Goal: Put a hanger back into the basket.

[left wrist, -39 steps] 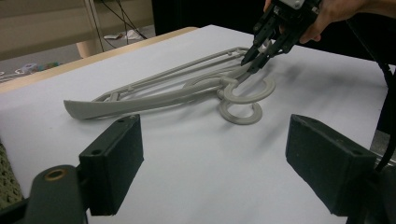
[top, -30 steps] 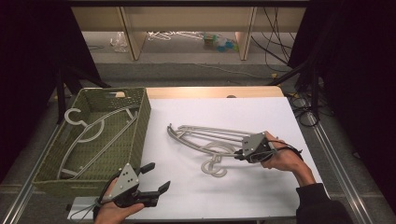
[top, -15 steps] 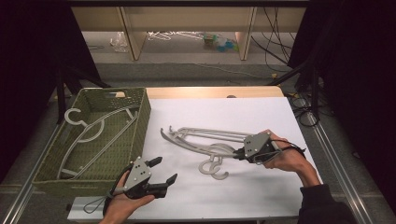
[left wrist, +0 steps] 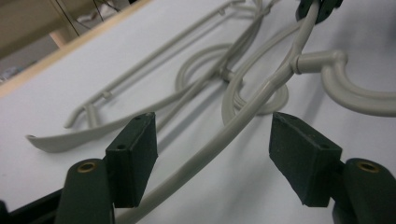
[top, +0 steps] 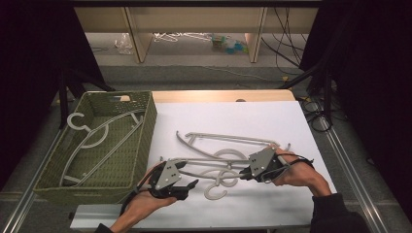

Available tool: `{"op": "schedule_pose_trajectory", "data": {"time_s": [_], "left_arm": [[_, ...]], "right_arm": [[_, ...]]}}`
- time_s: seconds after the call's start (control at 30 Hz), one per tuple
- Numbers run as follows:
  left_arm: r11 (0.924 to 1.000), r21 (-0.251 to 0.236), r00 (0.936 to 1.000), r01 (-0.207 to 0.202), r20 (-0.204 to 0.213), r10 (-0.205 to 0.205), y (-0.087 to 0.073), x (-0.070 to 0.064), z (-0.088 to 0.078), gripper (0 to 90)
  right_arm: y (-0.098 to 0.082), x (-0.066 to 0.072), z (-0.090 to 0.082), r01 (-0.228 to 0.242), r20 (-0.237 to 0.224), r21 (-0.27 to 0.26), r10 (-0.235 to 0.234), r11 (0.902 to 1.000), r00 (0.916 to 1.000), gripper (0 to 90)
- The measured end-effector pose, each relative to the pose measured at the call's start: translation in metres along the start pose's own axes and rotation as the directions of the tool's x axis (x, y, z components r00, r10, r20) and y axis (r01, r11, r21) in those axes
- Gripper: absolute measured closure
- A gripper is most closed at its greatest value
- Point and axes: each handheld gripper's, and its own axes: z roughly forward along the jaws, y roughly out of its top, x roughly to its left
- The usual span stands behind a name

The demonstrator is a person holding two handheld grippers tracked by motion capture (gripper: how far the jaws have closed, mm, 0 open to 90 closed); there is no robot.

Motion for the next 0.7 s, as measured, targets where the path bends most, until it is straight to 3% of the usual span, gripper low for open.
{"op": "schedule_pose_trajectory", "data": {"time_s": [0.07,0.13,0.2,0.3,0.43,0.5,0.53,0.57,0.6,0.63,0.7], "left_arm": [[0.9989,0.03,0.9981,-0.036,0.052,0.034,-0.001,-0.003,0.007,37.3],[0.9954,0.058,0.9962,-0.076,0.047,0.074,-0.001,-0.004,0.012,37.6],[0.9943,0.047,0.9955,-0.095,0.004,0.095,-0.001,-0.005,0.017,37.6],[0.9905,0.065,0.9925,-0.122,0.024,0.12,0.001,-0.005,0.023,39.6],[0.9803,0.09,0.9837,-0.176,0.054,0.171,0.002,-0.01,0.031,49.8],[0.9787,0.09,0.982,-0.184,0.059,0.18,0.002,-0.01,0.033,55.9],[0.9767,0.091,0.9796,-0.195,0.07,0.189,0.003,-0.011,0.034,55.9],[0.9733,0.09,0.975,-0.211,0.09,0.203,0.005,-0.012,0.036,62.7],[0.9733,0.09,0.975,-0.211,0.09,0.203,0.005,-0.012,0.036,64.0],[0.9642,0.099,0.9663,-0.246,0.102,0.236,0.007,-0.012,0.035,65.0],[0.9582,0.091,0.9595,-0.271,0.104,0.262,0.01,-0.012,0.032,66.9]], "right_arm": [[-0.001,0.001,0.001,-0.008,-0.008,0.0,0.008,1.0,0.9999,82.2],[0.0,0.001,0.001,-0.006,-0.004,-0.001,0.006,1.0,1.0,82.2],[0.001,0.0,0.001,0.002,0.0,-0.007,-0.002,1.0,1.0,82.1],[0.002,0.002,0.003,-0.001,-0.006,-0.001,0.001,1.0,1.0,82.1],[0.004,0.002,0.003,0.012,-0.013,-0.015,-0.012,0.9998,0.9998,82.1],[0.004,0.003,0.003,0.011,-0.014,-0.014,-0.011,0.9998,0.9998,82.1],[0.004,0.003,0.003,0.007,-0.015,-0.013,-0.007,0.9999,0.9999,82.1],[0.004,0.002,0.003,0.01,-0.015,-0.015,-0.01,0.9998,0.9998,82.0],[0.004,0.002,0.003,0.01,-0.013,-0.013,-0.01,0.9999,0.9999,82.0],[0.003,0.002,0.003,0.012,-0.015,-0.015,-0.012,0.9998,0.9998,82.0],[0.004,0.002,0.001,0.004,-0.009,-0.016,-0.004,0.9999,0.9999,81.4]]}}
